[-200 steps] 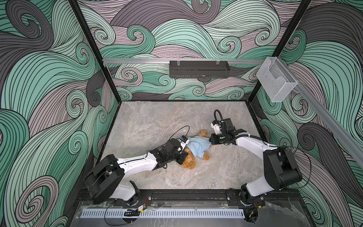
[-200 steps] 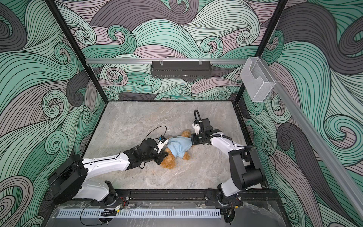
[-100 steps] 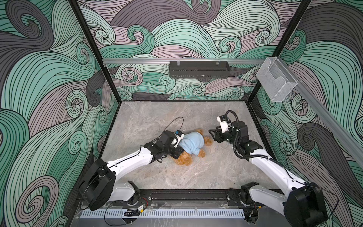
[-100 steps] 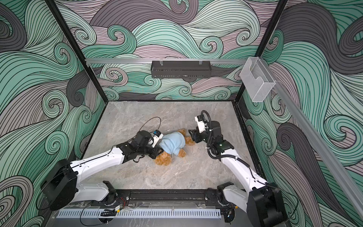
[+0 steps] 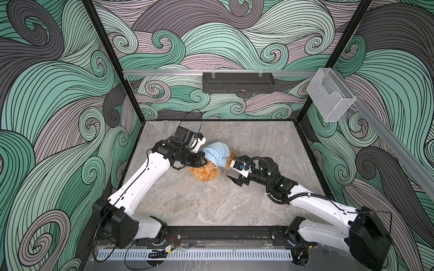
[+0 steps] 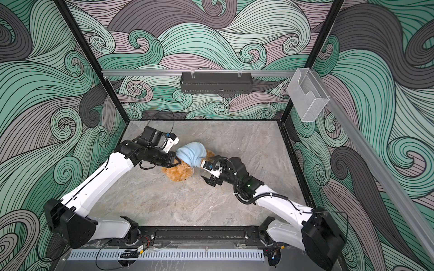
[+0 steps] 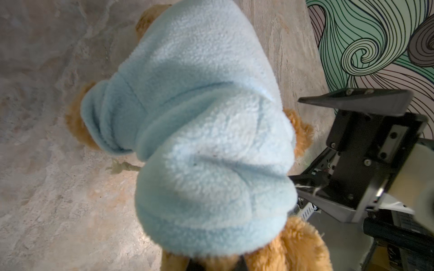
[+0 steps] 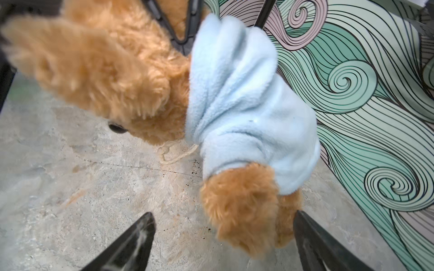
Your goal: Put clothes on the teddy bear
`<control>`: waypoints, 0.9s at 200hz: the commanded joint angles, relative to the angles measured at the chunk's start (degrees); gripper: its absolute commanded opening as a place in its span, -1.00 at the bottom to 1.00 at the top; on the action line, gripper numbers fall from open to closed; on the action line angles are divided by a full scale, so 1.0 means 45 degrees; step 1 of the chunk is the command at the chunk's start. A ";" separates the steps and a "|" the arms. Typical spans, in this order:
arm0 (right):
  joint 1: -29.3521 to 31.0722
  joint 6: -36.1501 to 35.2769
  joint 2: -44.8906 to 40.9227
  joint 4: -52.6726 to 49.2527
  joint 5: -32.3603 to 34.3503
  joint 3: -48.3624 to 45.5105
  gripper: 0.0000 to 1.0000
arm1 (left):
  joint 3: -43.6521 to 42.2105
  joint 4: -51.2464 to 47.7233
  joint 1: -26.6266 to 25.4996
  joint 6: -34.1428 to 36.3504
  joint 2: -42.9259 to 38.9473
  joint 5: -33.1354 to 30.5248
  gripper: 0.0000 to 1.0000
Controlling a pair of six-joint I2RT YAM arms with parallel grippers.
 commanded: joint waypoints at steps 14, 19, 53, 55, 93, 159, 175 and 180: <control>0.0413 -0.1687 0.1007 0.1305 0.0493 0.0421 0.75 | 0.0776 -0.1572 0.0069 0.0201 0.0684 0.1699 -1.00; 0.0453 -0.1649 0.1170 0.1375 0.0485 0.0493 0.70 | 0.0858 -0.1593 0.0075 0.0189 0.0685 0.1867 -1.00; 0.0536 -0.0719 0.2154 0.2130 0.0194 0.0698 0.12 | 0.1189 -0.1373 0.0056 0.0057 0.1440 0.2750 -1.00; 0.0536 -0.0616 0.2187 0.2134 0.0159 0.0701 0.05 | 0.1214 -0.1368 0.0070 0.0066 0.1460 0.2784 -0.98; 0.0353 0.2337 0.1700 0.1295 -0.0822 0.0692 -0.69 | 0.2329 -0.1807 0.0568 0.0562 0.1567 0.2582 0.02; -0.1629 0.9909 0.1065 -0.1230 -0.6475 0.1915 -0.81 | 0.1323 0.2372 0.3483 -0.0431 -0.2336 -0.1213 0.73; -0.2327 1.1775 0.1883 -0.1493 -0.7533 0.2520 -0.81 | 0.0866 0.2891 0.3594 -0.0460 -0.2946 -0.2239 0.76; -0.2578 1.2272 0.2152 -0.1505 -0.7826 0.2639 -0.81 | 0.0762 0.2928 0.3592 -0.0499 -0.3026 -0.2441 0.76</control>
